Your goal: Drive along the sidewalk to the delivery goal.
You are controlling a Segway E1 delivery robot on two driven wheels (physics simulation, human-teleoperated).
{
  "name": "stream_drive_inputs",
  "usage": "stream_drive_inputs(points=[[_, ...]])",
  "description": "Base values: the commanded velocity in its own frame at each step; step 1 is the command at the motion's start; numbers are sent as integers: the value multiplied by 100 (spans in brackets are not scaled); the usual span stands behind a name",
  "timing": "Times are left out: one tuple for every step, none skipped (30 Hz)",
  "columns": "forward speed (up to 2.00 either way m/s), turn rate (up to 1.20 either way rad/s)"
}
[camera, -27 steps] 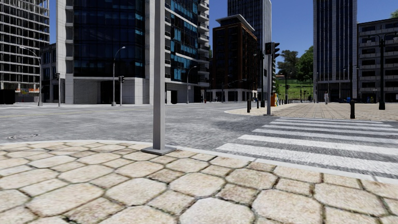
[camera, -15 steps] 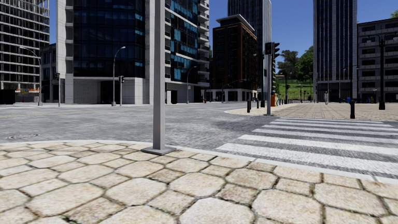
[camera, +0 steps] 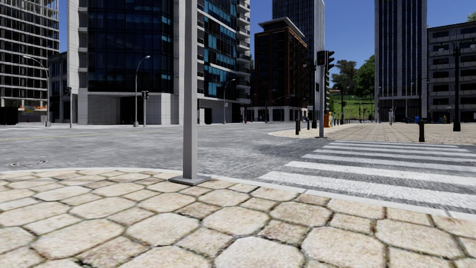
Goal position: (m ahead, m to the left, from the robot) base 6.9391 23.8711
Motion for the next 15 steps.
stream_drive_inputs(points=[[0, 0], [0, 0], [0, 0], [17, 24], [54, 47], [54, 47], [74, 56], [79, 59], [81, 63], [81, 65], [81, 65], [81, 66], [81, 66], [81, 66], [81, 68]])
